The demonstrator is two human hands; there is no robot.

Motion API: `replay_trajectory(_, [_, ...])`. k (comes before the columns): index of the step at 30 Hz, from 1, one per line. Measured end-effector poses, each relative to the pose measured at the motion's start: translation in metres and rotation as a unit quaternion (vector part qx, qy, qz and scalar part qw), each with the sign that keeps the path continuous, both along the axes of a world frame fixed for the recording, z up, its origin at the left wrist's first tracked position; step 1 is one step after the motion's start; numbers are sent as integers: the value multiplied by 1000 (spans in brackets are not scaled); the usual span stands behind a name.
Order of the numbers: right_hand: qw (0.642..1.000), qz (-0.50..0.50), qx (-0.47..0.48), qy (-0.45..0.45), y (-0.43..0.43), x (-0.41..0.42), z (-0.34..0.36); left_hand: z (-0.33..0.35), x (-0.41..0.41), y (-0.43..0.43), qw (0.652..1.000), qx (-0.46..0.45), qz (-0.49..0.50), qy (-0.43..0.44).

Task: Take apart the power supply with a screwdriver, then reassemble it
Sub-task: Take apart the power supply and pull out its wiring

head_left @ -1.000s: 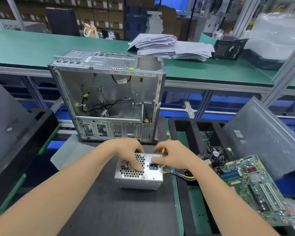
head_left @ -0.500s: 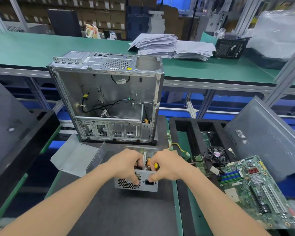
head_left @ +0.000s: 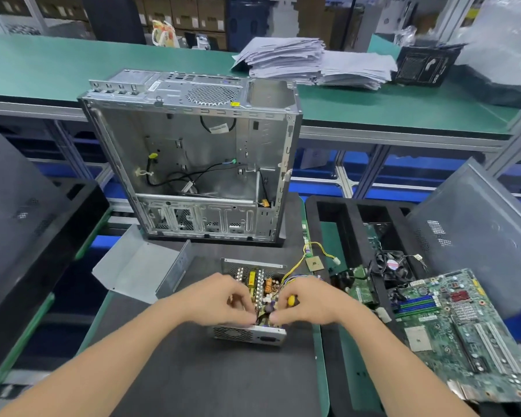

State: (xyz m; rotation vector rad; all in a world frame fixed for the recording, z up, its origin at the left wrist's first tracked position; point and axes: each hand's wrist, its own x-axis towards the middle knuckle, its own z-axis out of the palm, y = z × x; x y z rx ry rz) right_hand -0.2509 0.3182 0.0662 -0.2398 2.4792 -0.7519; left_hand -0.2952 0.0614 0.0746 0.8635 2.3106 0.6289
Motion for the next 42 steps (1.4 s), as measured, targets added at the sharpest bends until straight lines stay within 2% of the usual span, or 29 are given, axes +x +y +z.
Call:
replay_trajectory(3, [990,-124,30,58,23,-9,1,4,-13,-1,998,48,42,19])
replay_trajectory(5, [968,-214,96,90,33,-15,1,-1,-18,5,990,90,86,72])
replay_trajectory(7, [949,-279,134,65,36,-19,-1,-10,-22,13,975,124,120,143])
replay_trajectory(9, [944,-312,111,-6,33,-21,-6,-19,-27,22,965,114,125,199])
replay_trajectory(12, [911,-408,-7,-60,25,-20,-21,-35,-33,31,974,43,84,204])
replay_trajectory(13, [886,-452,-70,-72,21,-20,-26,-41,-34,33,977,20,66,204])
replay_trajectory(16, [776,-552,-269,-142,9,-23,-38,-55,-34,34,973,-12,39,229])
replay_trajectory(17, [752,-561,-309,-157,6,-23,-41,-57,-35,33,972,-9,35,232])
replay_trajectory(19, [738,-556,-347,-163,1,-24,-45,-60,-39,29,973,-1,25,229])
replay_trajectory(23, [765,-509,-366,-144,-4,-31,-46,-59,-41,28,974,-4,9,224])
replay_trajectory(28, [854,-421,-290,-95,4,-32,-40,-58,-42,28,974,-11,-19,224])
replay_trajectory(31, [893,-374,-242,-66,5,-37,-39,-60,-39,28,973,-8,-39,229])
replay_trajectory(42, [909,-326,-243,-87,15,-55,-51,-53,-36,28,976,-30,-35,212])
